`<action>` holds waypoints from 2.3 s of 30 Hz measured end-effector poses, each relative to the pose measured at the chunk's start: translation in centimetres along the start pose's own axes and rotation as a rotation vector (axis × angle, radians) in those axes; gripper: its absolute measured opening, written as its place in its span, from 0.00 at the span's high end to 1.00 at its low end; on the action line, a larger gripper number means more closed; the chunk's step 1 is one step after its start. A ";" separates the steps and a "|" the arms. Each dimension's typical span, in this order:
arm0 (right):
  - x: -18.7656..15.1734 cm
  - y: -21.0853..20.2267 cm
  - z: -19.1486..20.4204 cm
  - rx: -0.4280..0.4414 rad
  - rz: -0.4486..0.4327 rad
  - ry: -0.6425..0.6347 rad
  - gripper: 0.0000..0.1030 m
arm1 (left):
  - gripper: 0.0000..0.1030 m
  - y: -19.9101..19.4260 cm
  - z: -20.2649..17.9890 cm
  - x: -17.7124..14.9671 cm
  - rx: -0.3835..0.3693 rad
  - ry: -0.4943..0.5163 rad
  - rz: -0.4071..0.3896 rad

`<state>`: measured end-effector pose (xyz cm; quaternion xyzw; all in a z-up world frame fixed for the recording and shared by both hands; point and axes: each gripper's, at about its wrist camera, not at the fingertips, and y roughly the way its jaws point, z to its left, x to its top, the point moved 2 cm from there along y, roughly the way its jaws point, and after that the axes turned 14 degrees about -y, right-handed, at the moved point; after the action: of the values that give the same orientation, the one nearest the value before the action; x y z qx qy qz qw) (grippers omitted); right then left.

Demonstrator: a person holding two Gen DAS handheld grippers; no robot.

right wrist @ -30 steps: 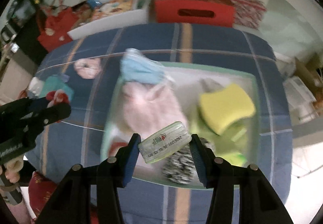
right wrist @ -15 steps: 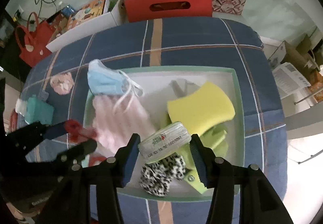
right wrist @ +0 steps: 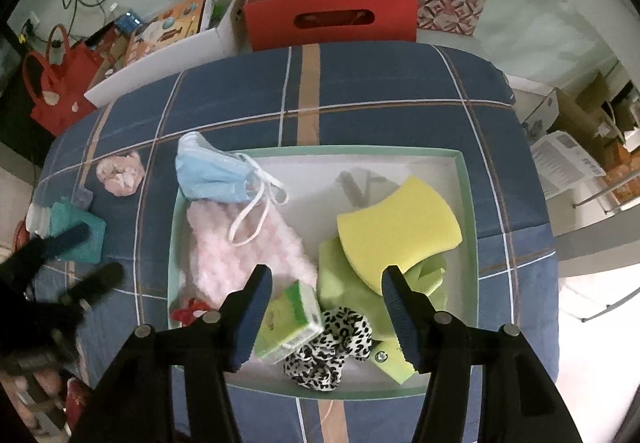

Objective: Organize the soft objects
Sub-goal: 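Open the right tool to drop the tissue pack while the left releases the plush toy, then move the right tool to the pink scrunchie while the left reaches the purple wipes pack, then grasp the pink scrunchie with the right tool while the left grasps the purple wipes pack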

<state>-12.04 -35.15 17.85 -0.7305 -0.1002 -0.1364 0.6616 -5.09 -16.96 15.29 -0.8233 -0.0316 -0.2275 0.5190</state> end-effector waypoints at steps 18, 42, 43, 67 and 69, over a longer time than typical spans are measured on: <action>7.0 -1.5 10.2 0.036 -0.054 -0.154 0.25 | 0.04 -7.6 20.3 6.1 0.211 -0.254 -0.066; 16.1 12.4 23.8 0.184 0.146 -0.240 0.25 | 0.04 2.8 25.5 10.1 0.270 -0.320 0.313; 16.2 12.7 24.0 0.180 0.147 -0.242 0.25 | 0.04 3.1 25.7 10.1 0.273 -0.325 0.318; 15.8 13.5 23.9 0.157 0.094 -0.321 0.81 | 0.04 9.4 24.3 9.6 0.319 -0.269 0.437; 15.8 13.3 23.7 0.161 0.096 -0.340 0.81 | 0.04 9.9 24.4 9.6 0.324 -0.256 0.450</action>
<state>8.81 -13.54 8.58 -0.6917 -0.1862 0.0291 0.6972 14.67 -2.12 2.12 -0.7383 0.0504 0.0067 0.6726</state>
